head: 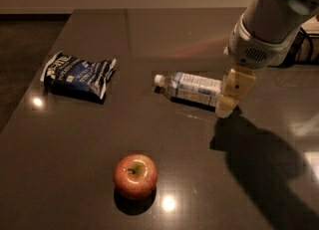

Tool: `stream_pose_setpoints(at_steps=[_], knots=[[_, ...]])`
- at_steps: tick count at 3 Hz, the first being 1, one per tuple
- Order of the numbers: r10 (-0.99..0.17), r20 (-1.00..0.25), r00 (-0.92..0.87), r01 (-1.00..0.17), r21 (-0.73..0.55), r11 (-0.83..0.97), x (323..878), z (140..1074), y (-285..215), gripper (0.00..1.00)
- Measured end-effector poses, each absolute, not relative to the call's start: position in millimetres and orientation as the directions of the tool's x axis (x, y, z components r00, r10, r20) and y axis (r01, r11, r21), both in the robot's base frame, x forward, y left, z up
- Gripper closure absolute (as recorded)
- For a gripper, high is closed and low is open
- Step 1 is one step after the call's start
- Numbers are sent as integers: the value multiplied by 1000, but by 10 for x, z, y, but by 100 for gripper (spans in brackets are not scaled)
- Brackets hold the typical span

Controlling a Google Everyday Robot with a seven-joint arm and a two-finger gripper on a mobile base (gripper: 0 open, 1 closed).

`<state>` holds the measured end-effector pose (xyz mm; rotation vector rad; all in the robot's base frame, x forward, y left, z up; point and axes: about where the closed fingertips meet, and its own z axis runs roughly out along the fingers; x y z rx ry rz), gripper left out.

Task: Move blue plastic bottle near blue chip bag

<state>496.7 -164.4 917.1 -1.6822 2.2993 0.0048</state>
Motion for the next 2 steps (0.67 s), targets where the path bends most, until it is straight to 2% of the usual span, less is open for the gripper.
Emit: stream_pose_setpoints(at_steps=[2], knots=[[-940, -200, -276, -940, -147, 307, 5174, 8769, -1298, 0]])
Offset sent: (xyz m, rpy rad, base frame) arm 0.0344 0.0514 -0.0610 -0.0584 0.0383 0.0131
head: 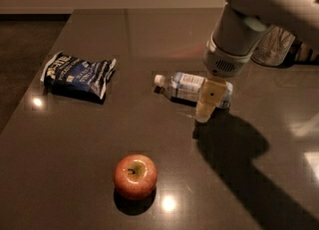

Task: Move blue plastic bottle near blue chip bag

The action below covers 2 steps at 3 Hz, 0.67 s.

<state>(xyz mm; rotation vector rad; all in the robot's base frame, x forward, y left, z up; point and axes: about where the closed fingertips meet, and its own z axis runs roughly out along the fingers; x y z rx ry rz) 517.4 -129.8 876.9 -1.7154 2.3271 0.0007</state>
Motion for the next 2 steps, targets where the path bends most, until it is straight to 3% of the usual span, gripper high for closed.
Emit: stream_pose_setpoints(at_steps=[1, 2], knots=[[-942, -184, -280, -941, -139, 307, 5267, 8665, -1214, 17], [-944, -179, -275, -945, -131, 300, 5320, 8647, -1128, 41]])
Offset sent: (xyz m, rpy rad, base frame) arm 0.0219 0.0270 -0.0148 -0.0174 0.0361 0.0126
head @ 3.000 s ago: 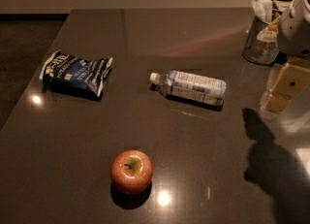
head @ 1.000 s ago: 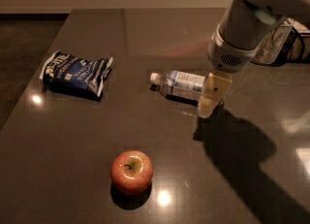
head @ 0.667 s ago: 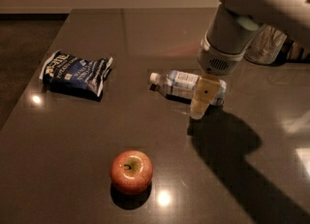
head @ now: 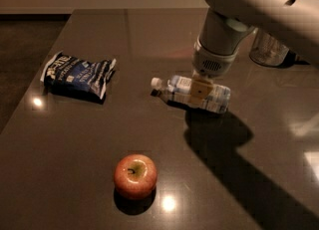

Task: Move blue plastic bottle near blue chip bag

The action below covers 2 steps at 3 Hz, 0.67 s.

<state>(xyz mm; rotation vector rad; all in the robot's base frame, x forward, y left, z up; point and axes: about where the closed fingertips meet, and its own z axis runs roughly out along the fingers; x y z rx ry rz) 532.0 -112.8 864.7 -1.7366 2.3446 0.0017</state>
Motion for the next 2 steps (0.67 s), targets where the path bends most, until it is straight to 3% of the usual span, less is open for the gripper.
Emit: stream_pose_setpoints(at_steps=[2], knots=[[-952, -202, -229, -958, -126, 257, 5401, 8753, -779, 87]])
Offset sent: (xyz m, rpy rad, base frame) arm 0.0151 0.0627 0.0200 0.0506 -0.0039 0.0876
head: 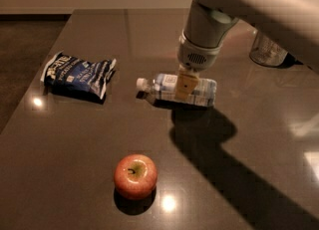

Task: Move blue plastic bottle near blue chip bag

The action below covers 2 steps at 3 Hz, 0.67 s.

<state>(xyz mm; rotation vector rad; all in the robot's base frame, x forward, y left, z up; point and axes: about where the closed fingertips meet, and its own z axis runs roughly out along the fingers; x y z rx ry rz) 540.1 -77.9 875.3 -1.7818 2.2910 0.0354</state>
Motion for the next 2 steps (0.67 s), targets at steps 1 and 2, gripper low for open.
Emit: stream_pose_setpoints(at_steps=[1, 2], knots=[[-951, -241, -193, -968, -114, 225, 5513, 8828, -453, 100], [-944, -286, -167, -975, -93, 200, 5632, 8843, -117, 100]])
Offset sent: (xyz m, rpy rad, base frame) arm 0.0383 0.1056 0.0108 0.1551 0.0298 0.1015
